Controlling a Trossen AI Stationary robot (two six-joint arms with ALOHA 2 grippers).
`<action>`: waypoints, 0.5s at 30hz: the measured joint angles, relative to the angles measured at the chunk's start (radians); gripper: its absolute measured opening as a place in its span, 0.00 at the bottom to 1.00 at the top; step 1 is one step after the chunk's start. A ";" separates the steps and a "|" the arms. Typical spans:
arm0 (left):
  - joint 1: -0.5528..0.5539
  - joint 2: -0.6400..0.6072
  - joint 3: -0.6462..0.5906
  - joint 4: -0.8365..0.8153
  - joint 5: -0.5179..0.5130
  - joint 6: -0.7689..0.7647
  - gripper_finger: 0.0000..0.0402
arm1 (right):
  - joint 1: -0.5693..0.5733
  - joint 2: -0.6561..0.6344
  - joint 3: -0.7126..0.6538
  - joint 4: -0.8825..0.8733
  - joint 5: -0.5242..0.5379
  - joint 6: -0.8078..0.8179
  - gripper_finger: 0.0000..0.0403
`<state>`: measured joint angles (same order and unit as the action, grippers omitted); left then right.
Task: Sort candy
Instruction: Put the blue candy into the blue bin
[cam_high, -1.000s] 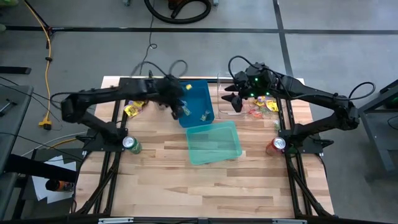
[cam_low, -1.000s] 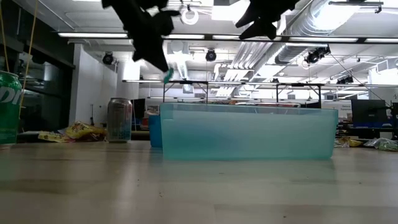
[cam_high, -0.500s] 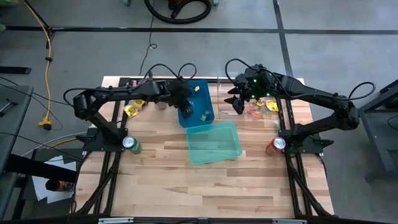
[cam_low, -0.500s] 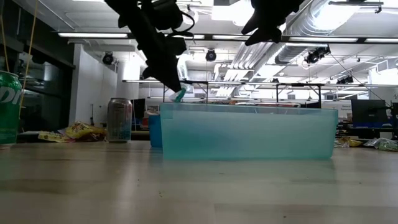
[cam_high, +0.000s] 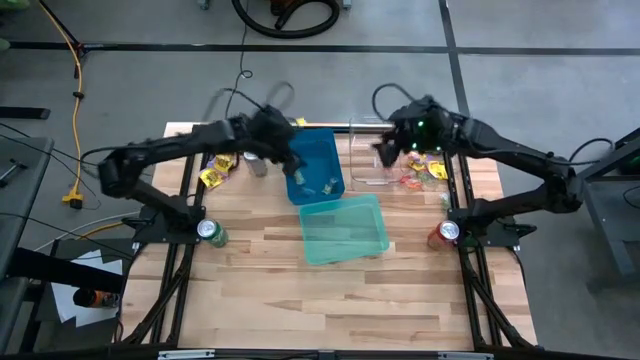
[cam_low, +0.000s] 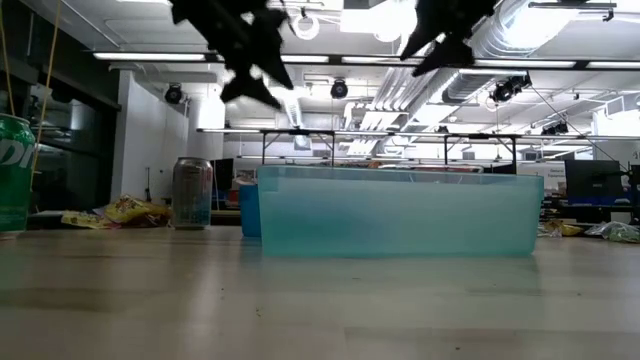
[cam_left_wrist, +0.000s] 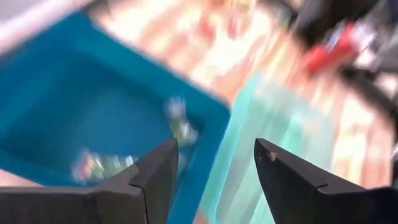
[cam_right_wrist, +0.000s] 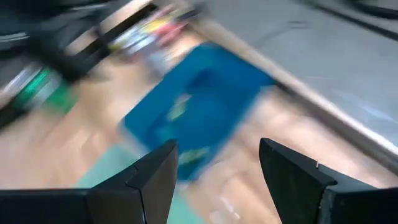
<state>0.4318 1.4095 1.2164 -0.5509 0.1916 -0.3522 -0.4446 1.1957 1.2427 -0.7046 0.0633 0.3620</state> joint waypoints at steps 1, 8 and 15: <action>0.011 -0.036 0.000 0.027 0.000 0.000 0.50 | -0.026 -0.003 0.000 -0.012 0.046 0.050 0.55; 0.054 -0.238 0.001 0.169 0.006 0.098 0.50 | -0.298 0.084 0.000 -0.197 0.076 0.233 0.55; 0.060 -0.331 0.001 0.163 -0.015 0.084 0.50 | -0.493 0.264 0.000 -0.195 0.094 0.261 0.55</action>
<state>0.4915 1.0782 1.2179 -0.3874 0.1768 -0.2684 -0.9379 1.4596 1.2427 -0.8998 0.1574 0.6229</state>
